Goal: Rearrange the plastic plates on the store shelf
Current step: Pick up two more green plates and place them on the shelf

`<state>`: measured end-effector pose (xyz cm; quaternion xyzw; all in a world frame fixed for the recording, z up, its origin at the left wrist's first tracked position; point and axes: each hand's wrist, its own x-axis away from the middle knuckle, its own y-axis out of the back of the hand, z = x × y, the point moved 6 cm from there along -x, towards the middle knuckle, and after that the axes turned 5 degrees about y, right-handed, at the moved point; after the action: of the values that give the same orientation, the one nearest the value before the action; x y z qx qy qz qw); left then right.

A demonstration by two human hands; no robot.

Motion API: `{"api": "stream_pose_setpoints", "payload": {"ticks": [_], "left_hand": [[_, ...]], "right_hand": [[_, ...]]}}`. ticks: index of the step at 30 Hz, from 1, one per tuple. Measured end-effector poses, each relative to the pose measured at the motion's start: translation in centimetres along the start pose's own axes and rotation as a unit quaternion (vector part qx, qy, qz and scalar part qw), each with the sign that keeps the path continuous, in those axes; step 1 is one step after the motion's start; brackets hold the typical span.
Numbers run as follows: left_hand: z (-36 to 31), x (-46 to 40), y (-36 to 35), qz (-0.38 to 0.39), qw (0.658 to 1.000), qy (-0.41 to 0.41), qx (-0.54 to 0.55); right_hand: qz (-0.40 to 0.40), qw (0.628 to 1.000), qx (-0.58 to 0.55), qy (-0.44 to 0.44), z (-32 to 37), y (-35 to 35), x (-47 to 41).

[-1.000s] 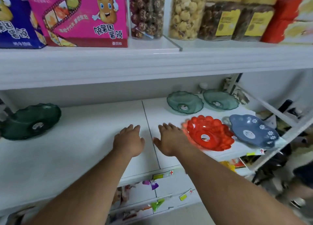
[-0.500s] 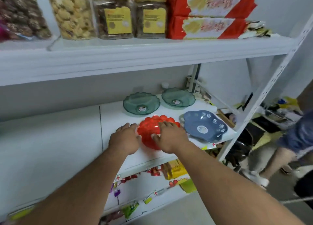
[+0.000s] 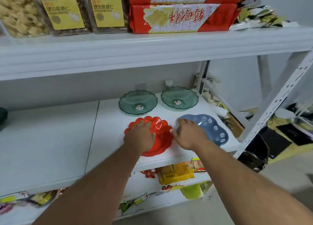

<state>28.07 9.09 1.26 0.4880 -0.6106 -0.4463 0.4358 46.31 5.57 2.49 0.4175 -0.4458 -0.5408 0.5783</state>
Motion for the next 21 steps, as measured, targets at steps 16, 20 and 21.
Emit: {"api": "stream_pose_setpoints", "payload": {"ticks": [16, 20, 21], "left_hand": [[3.9, -13.7, -1.0, -0.056, 0.962, 0.169, 0.206], [6.8, -15.9, -1.0, -0.102, 0.901, 0.272, 0.322], [7.6, -16.4, -1.3, -0.107, 0.884, 0.298, 0.344]], "right_hand": [[-0.06, 0.966, -0.197, -0.157, -8.3, 0.0, -12.4], [-0.079, 0.925, -0.292, -0.231, -11.1, -0.2, -14.8], [-0.082, 0.916, -0.312, -0.238, -11.8, -0.4, -15.6]]}}
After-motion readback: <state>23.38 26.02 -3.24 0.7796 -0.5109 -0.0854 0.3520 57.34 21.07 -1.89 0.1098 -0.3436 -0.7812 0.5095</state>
